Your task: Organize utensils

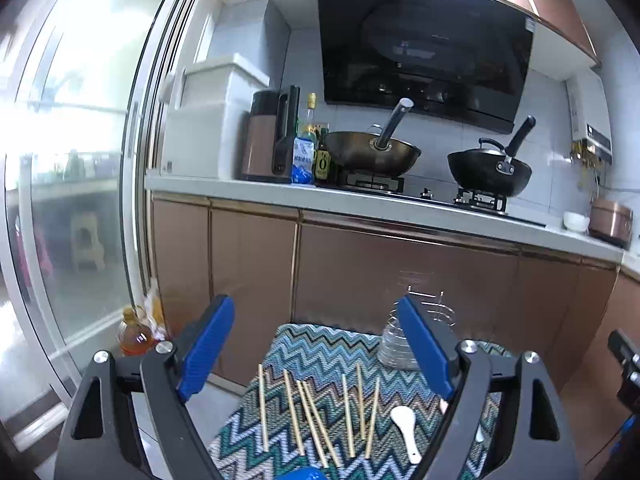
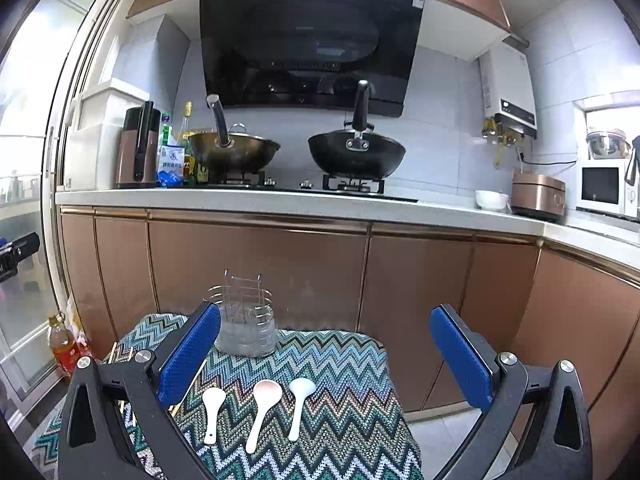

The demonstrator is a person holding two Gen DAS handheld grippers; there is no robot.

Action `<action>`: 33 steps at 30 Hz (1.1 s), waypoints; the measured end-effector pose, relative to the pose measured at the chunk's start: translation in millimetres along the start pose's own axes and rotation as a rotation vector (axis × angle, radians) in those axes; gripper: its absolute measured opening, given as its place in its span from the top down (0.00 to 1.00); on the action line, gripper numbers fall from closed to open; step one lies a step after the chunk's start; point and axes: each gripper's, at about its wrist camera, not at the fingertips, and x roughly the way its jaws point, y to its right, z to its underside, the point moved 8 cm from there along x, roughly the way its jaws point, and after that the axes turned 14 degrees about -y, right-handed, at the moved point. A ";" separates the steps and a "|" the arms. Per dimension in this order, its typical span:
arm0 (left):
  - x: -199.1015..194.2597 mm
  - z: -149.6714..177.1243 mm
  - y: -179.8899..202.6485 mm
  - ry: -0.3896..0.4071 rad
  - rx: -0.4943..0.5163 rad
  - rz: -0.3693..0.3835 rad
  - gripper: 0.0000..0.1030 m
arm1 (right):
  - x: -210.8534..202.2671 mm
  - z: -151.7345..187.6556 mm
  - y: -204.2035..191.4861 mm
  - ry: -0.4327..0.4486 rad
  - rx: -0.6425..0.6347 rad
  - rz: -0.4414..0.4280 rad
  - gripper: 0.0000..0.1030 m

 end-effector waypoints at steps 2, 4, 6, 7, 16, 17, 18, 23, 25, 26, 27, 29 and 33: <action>4.7 -1.7 -1.9 -0.007 -0.025 0.011 0.19 | 6.8 -0.4 -0.3 -0.007 -0.006 0.000 0.00; 7.4 -4.8 -4.8 -0.003 -0.046 0.008 0.19 | 12.4 -1.3 -0.4 -0.011 -0.007 -0.001 0.00; 9.1 -11.9 -7.1 0.003 -0.059 0.005 0.19 | 17.3 -3.3 -0.2 -0.013 -0.003 -0.006 0.00; 9.7 -14.4 -8.8 0.008 -0.063 0.000 0.19 | 20.2 -4.3 -0.4 -0.014 -0.001 -0.008 0.00; 19.7 -33.9 -32.2 0.026 -0.104 -0.014 0.19 | 44.1 -14.9 -11.2 -0.025 -0.004 -0.032 0.00; 22.0 -36.4 -34.0 0.026 -0.098 0.000 0.19 | 46.7 -16.9 -13.2 -0.024 -0.008 -0.034 0.00; 23.2 -38.7 -35.7 0.028 -0.098 0.007 0.19 | 48.6 -18.2 -14.8 -0.024 -0.012 -0.035 0.00; 20.9 -55.2 -47.4 0.115 -0.094 -0.027 0.19 | 63.1 -22.8 -23.3 -0.036 -0.036 -0.049 0.00; 22.2 -60.6 -53.2 0.139 -0.108 -0.015 0.19 | 69.3 -22.1 -25.9 -0.044 -0.046 -0.056 0.00; 25.1 -62.8 -56.8 0.138 -0.114 -0.015 0.19 | 73.9 -21.6 -27.0 -0.051 -0.050 -0.060 0.00; 29.5 -64.3 -58.9 0.123 -0.106 -0.022 0.19 | 77.8 -20.8 -27.6 -0.057 -0.051 -0.067 0.00; 46.7 -66.3 -61.3 0.044 -0.065 -0.037 0.19 | 86.7 -19.6 -28.4 -0.075 -0.051 -0.083 0.00; 81.2 -61.4 -70.0 -0.069 -0.102 0.025 0.19 | 110.6 -12.7 -33.3 -0.123 -0.072 -0.115 0.00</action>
